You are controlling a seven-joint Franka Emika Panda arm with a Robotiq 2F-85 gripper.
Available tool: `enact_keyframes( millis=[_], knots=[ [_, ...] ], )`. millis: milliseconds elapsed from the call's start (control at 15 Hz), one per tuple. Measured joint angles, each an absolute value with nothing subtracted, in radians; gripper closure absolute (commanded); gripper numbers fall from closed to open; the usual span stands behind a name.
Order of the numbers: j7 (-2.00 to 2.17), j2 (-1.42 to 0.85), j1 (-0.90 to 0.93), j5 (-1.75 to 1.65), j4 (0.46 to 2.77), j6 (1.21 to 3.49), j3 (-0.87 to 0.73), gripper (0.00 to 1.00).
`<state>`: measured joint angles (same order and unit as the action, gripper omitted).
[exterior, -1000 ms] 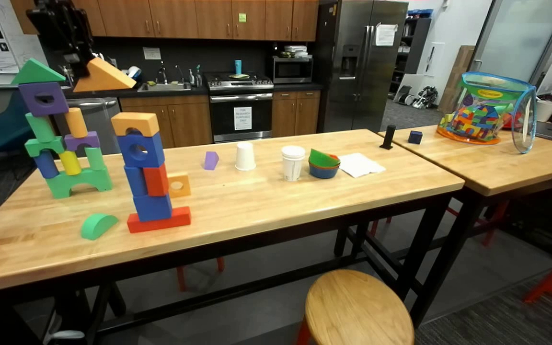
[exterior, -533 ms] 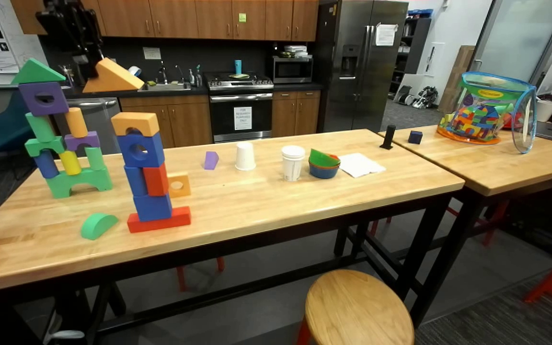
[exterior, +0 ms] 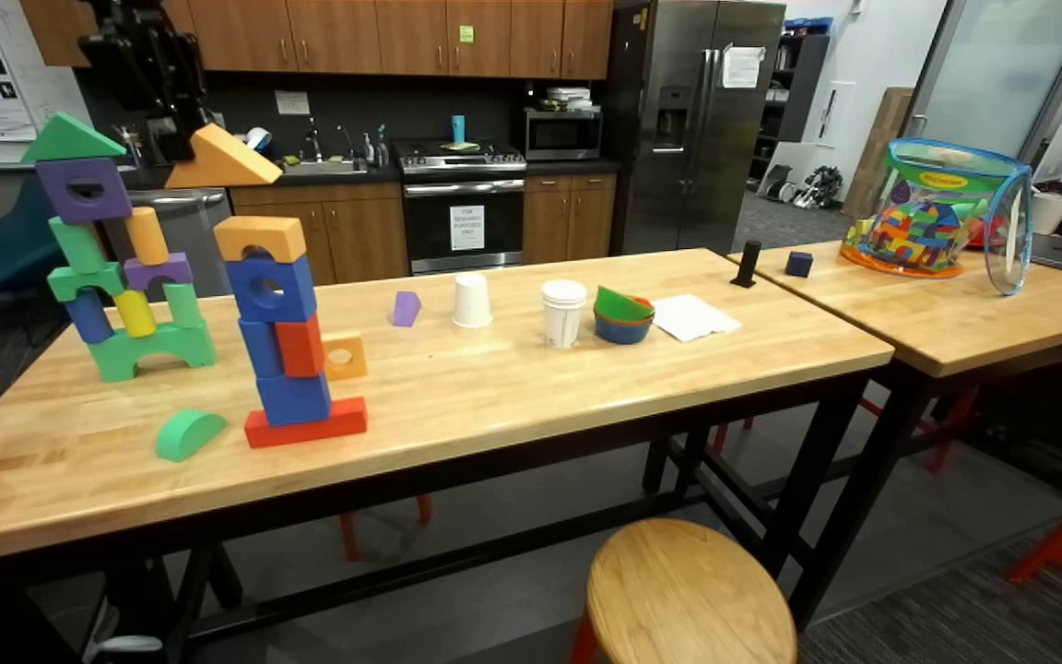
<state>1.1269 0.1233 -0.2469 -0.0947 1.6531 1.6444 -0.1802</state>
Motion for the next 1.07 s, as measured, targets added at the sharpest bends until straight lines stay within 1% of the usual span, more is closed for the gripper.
enact_keyframes(
  millis=[133,200,1067],
  knots=[
    [1.129,0.122,-0.247,-0.095,1.650,1.644,-0.180,0.60],
    [1.129,0.122,-0.247,-0.095,1.649,1.644,-0.180,0.85],
    [1.126,0.097,-0.245,-0.095,1.650,1.644,-0.180,0.85]
  ],
)
